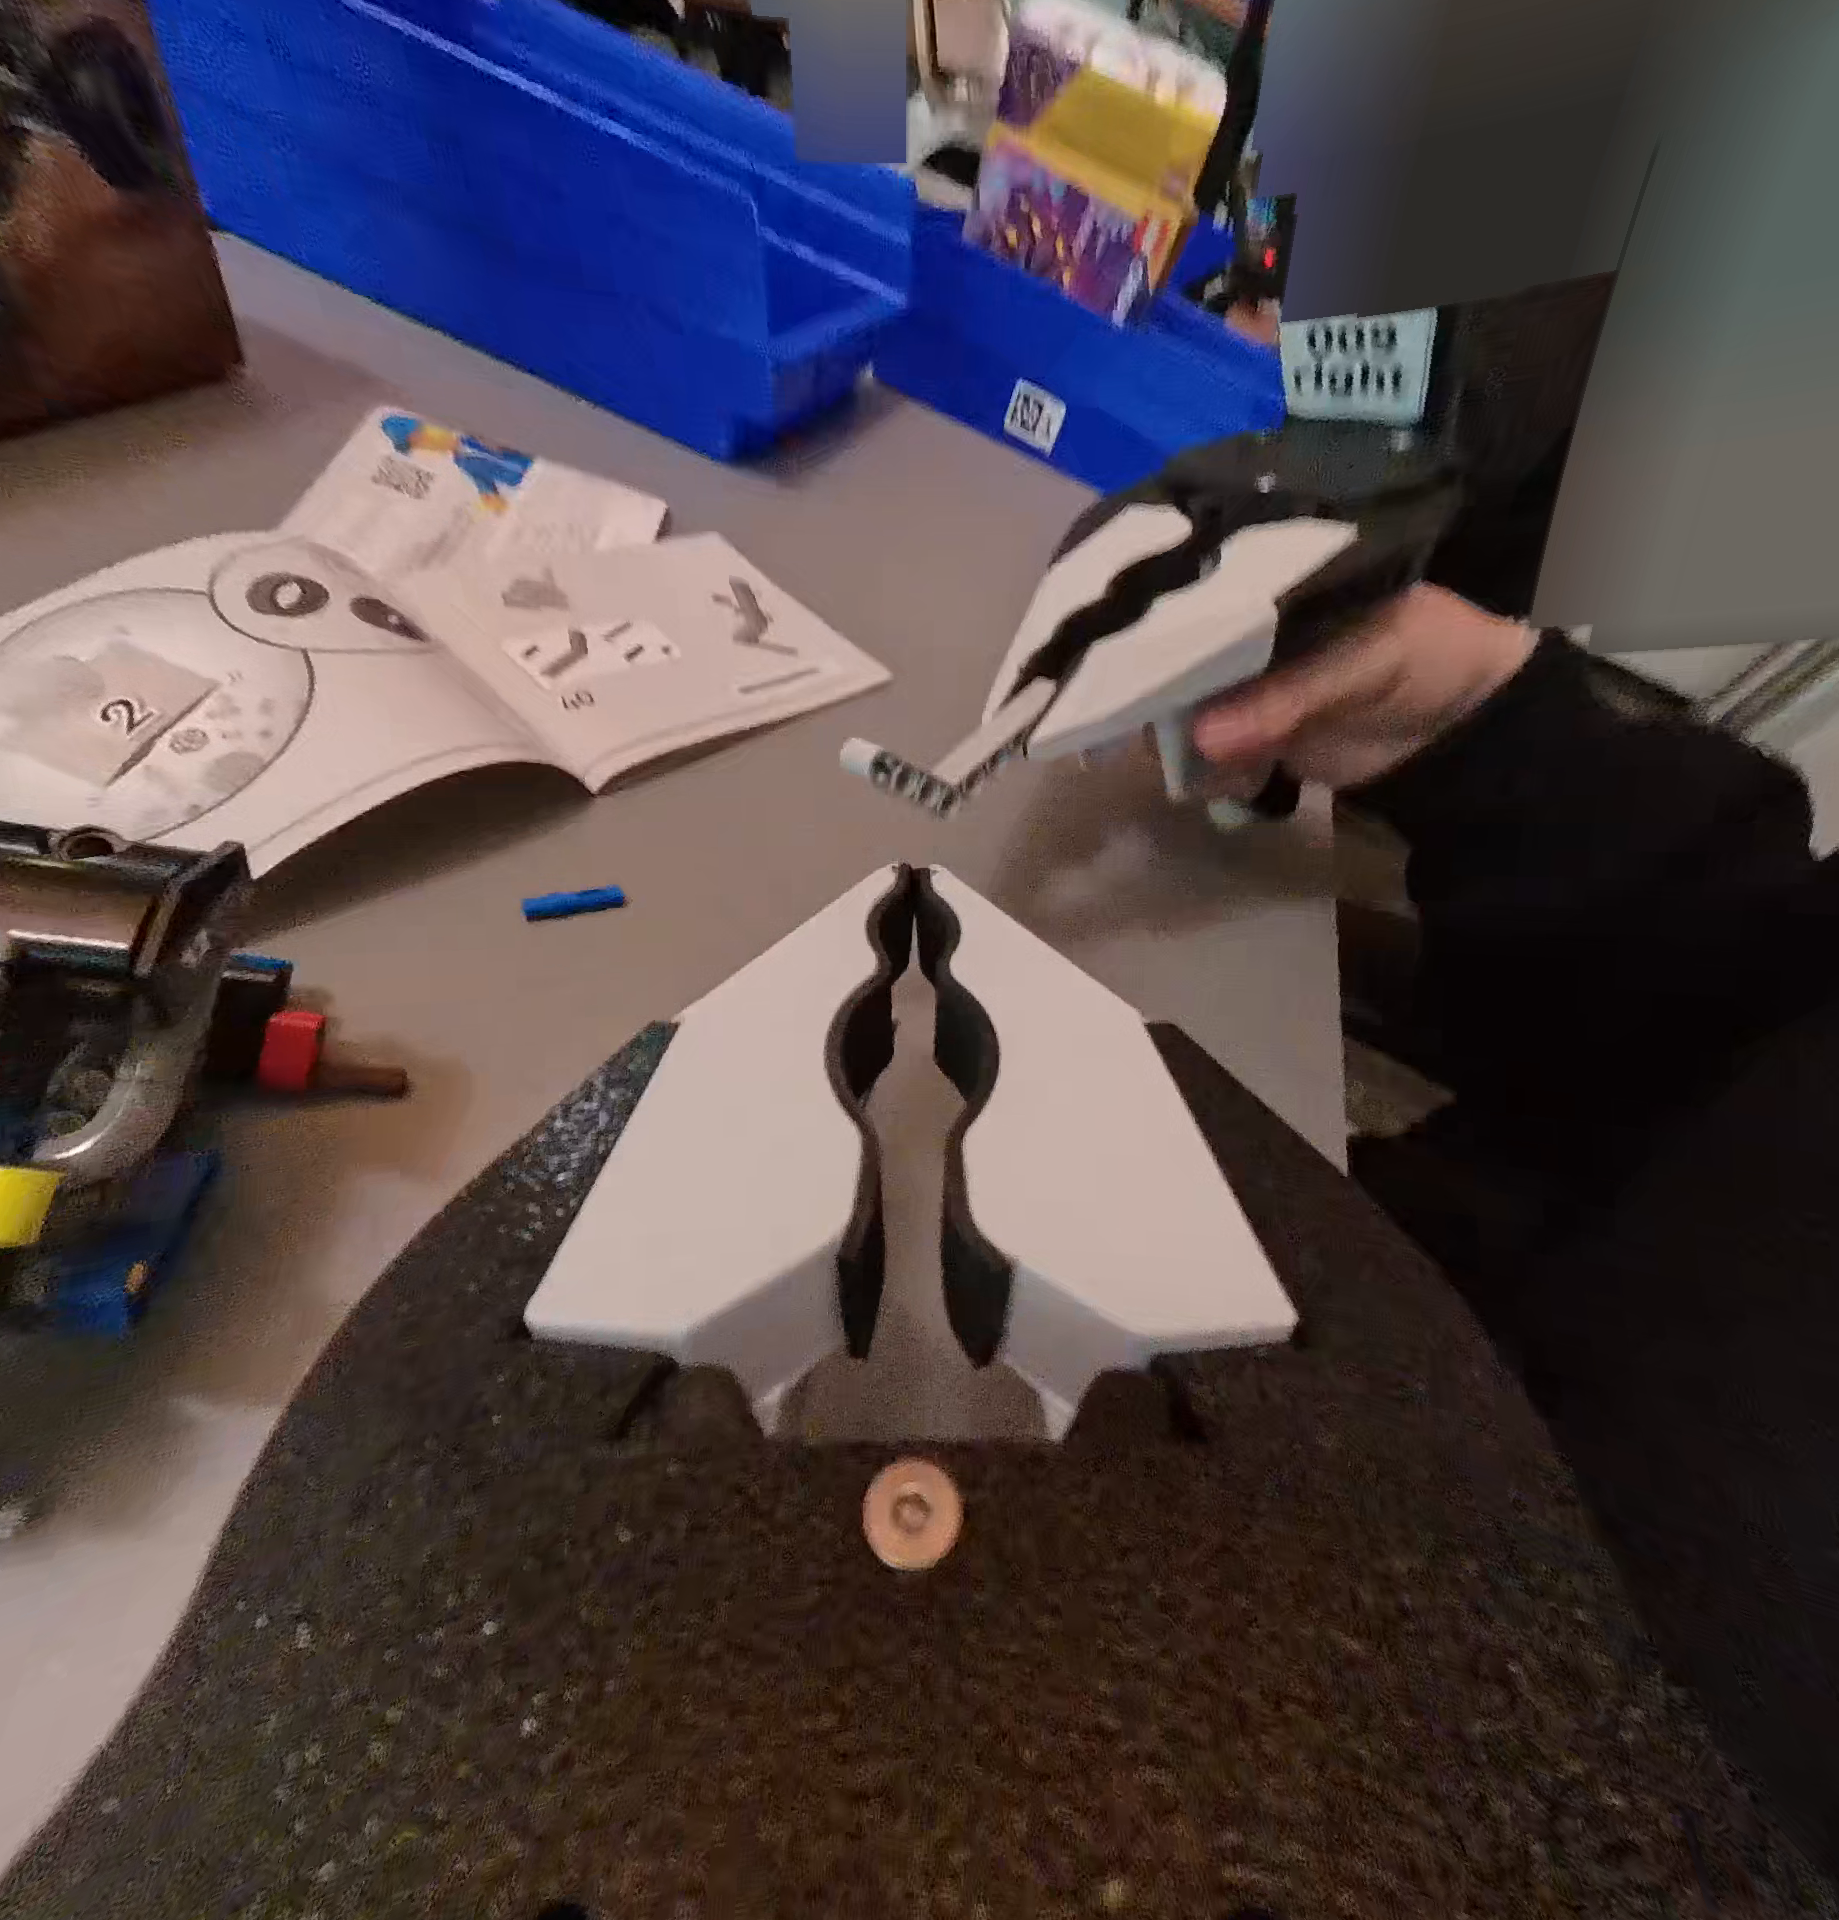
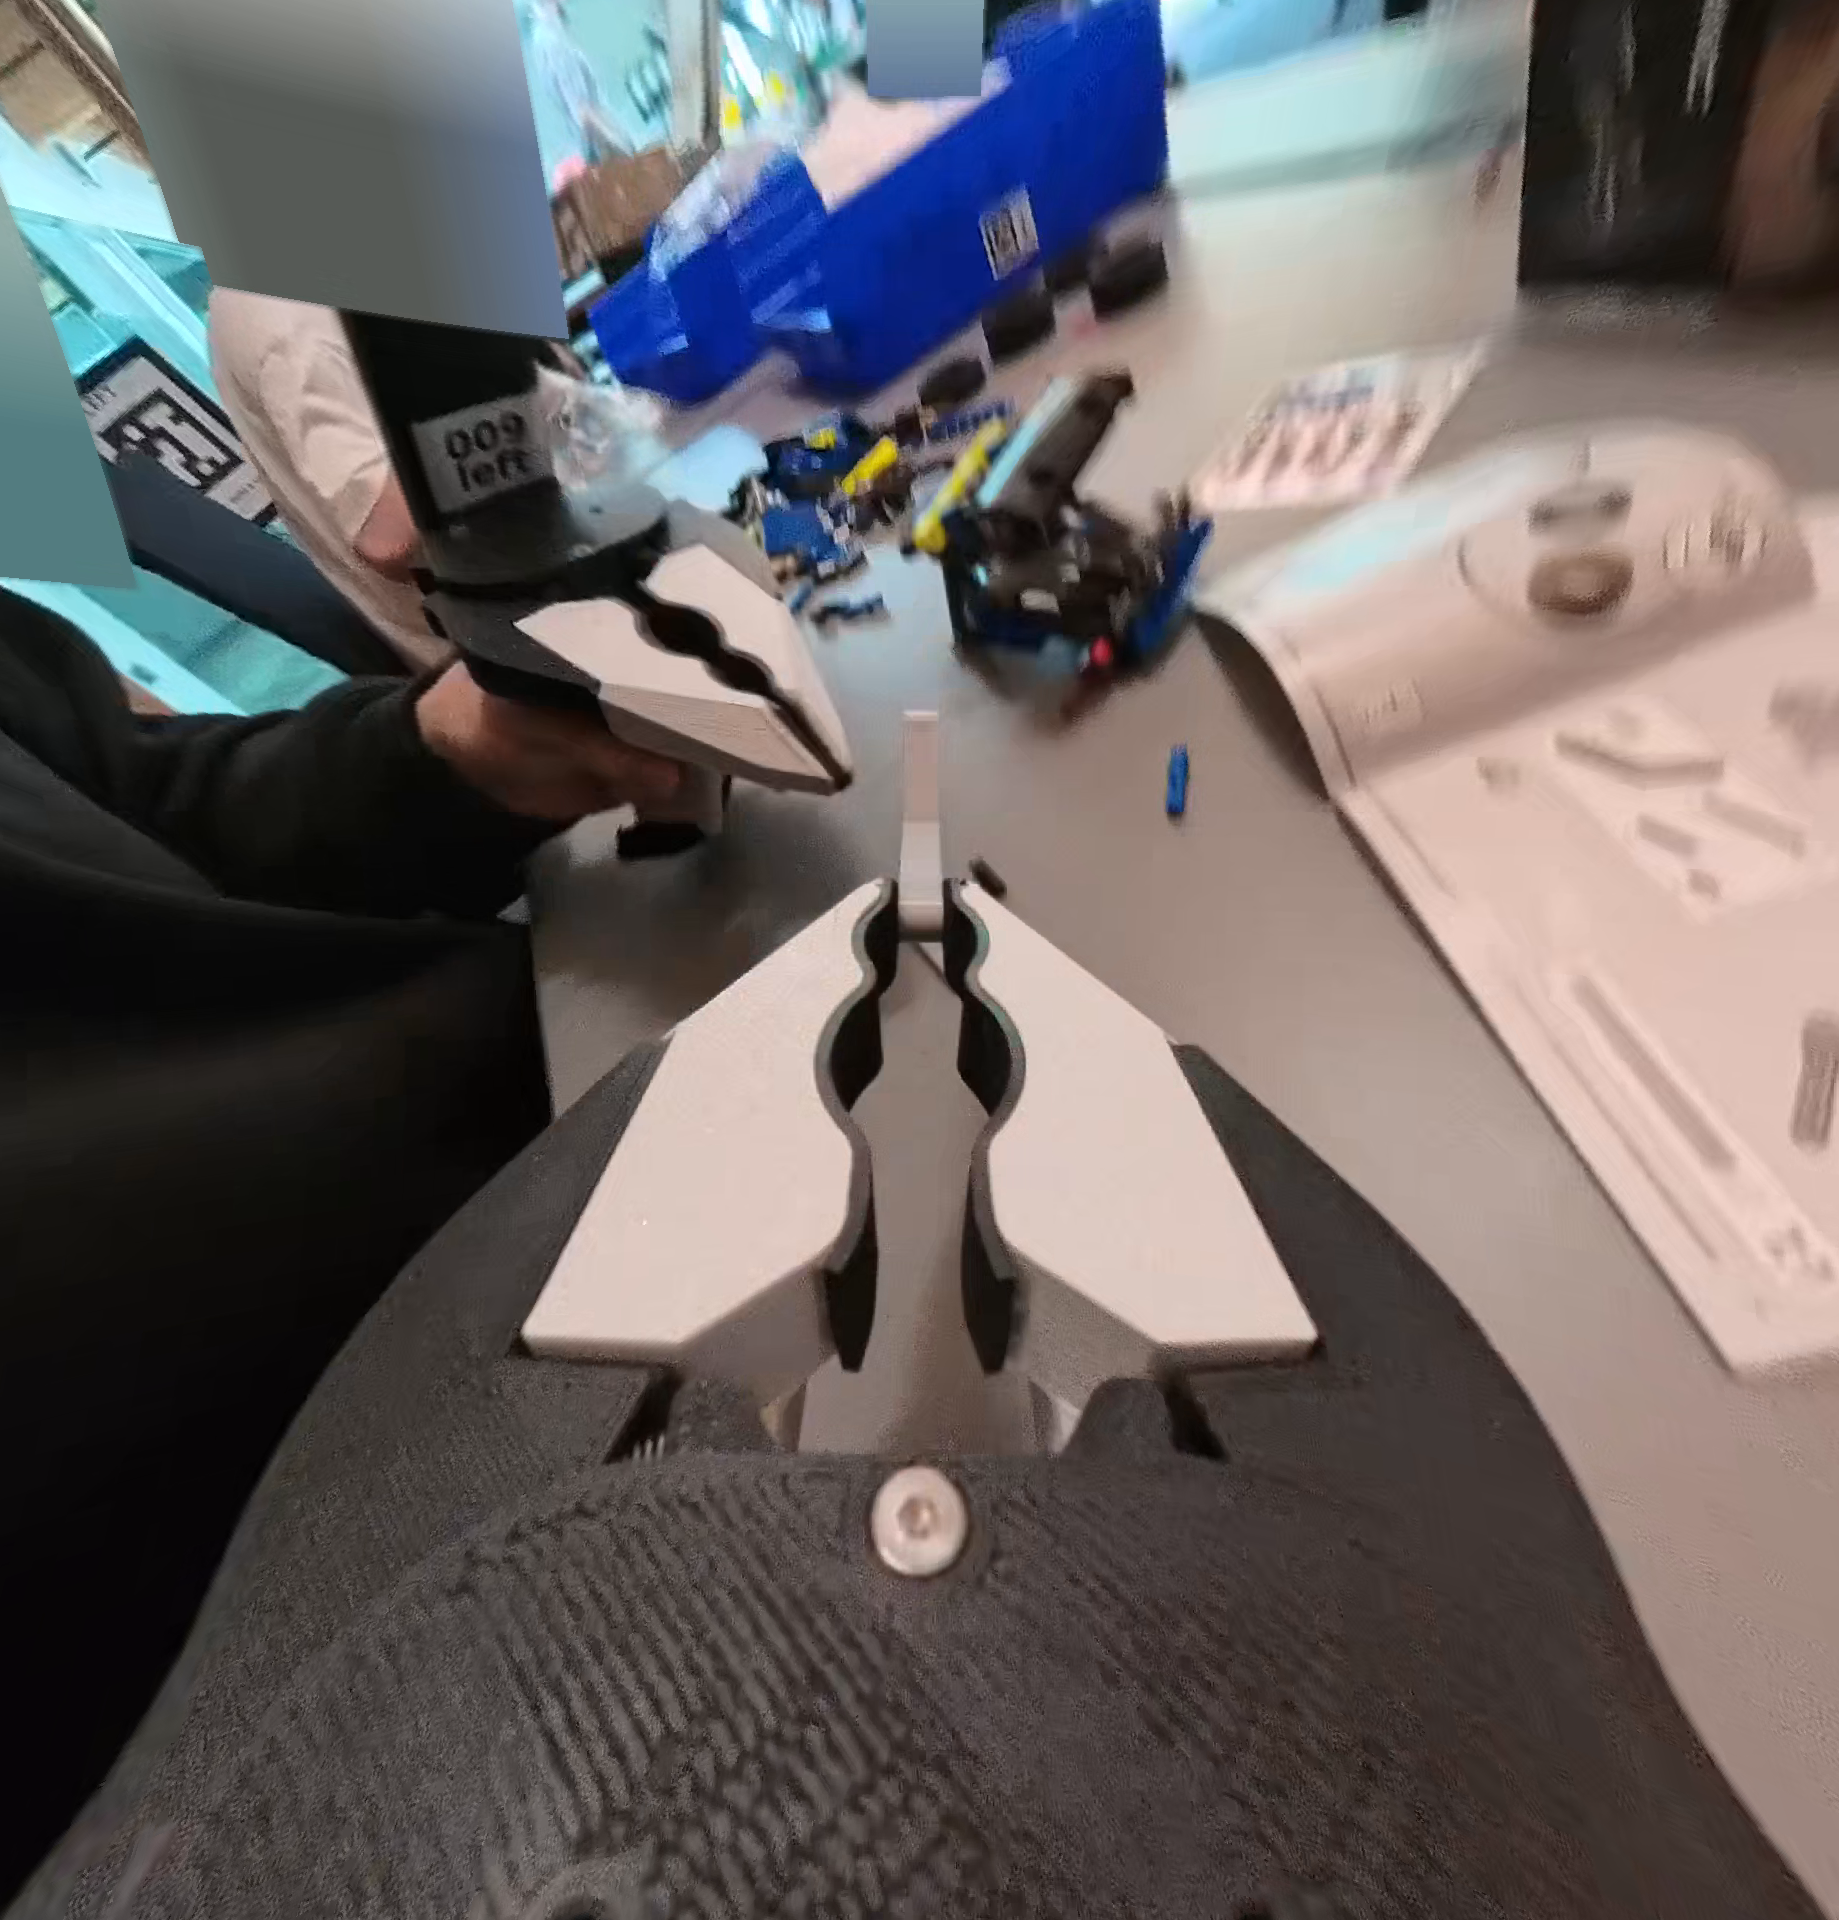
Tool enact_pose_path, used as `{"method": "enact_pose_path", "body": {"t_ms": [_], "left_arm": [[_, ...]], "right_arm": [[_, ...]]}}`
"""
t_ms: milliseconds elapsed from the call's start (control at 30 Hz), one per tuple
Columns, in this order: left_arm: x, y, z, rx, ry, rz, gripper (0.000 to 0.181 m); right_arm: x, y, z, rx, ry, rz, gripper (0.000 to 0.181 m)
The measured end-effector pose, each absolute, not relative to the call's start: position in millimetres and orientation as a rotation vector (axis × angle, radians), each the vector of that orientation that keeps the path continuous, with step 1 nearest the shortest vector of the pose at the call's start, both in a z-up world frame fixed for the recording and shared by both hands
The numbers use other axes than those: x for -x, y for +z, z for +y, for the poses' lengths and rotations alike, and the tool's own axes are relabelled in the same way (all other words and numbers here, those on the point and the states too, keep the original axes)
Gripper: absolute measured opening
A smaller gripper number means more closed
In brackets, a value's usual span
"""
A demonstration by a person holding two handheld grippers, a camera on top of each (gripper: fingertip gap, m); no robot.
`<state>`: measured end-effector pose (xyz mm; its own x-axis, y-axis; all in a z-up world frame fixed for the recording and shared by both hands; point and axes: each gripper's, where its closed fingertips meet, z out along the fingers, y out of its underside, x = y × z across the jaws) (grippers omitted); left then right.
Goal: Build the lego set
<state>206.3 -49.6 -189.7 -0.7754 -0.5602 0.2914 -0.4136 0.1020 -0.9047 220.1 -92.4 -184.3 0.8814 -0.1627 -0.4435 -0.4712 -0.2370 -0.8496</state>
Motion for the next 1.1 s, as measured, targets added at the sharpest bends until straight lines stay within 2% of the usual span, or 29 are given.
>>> {"method": "enact_pose_path", "body": {"t_ms": [133,300,433,500,600,767,833,1000,1100], "left_arm": [[-200.0,-207.9,-43.8,0.813,-1.559,2.423,0.006],[-192.8,-241.6,-35.6,0.61,-1.212,2.63,0.006],[-192.5,-254.6,-38.4,0.594,-1.144,2.671,0.01],[-192.7,-255.4,-39.6,0.613,-1.149,2.68,0.009],[-192.0,-255.4,-40.1,0.585,-1.129,2.686,0.009],[-191.9,-255.6,-41.1,0.612,-1.161,2.686,0.001],[-191.8,-255.3,-41.3,0.639,-1.178,2.69,0.001],[-192.4,-242.1,-53.5,0.597,-1.264,2.659,0.023],[-189.4,-231.9,-74.7,0.48,-1.298,2.642,0.023]], "right_arm": [[-209.9,-201.1,-114.1,1.871,0.757,0.629,0.006],[-216.9,-224.8,-119.6,1.98,0.792,0.678,0.007],[-225.0,-236.3,-119.7,2.071,0.716,0.688,0.03],[-229.6,-240.2,-122.9,2.126,0.658,0.687,0.03],[-243.4,-237.1,-126.6,2.182,0.45,0.632,0.045],[-232.3,-224.7,-137.3,2.352,-0.004,0.227,0.04],[-223.4,-232.2,-137.3,2.394,-0.03,0.107,0.039],[-223.4,-253.1,-141.0,2.437,0.018,0.148,0.026],[-220.1,-253.6,-134.9,2.415,-0.014,0.094,0.015]]}}
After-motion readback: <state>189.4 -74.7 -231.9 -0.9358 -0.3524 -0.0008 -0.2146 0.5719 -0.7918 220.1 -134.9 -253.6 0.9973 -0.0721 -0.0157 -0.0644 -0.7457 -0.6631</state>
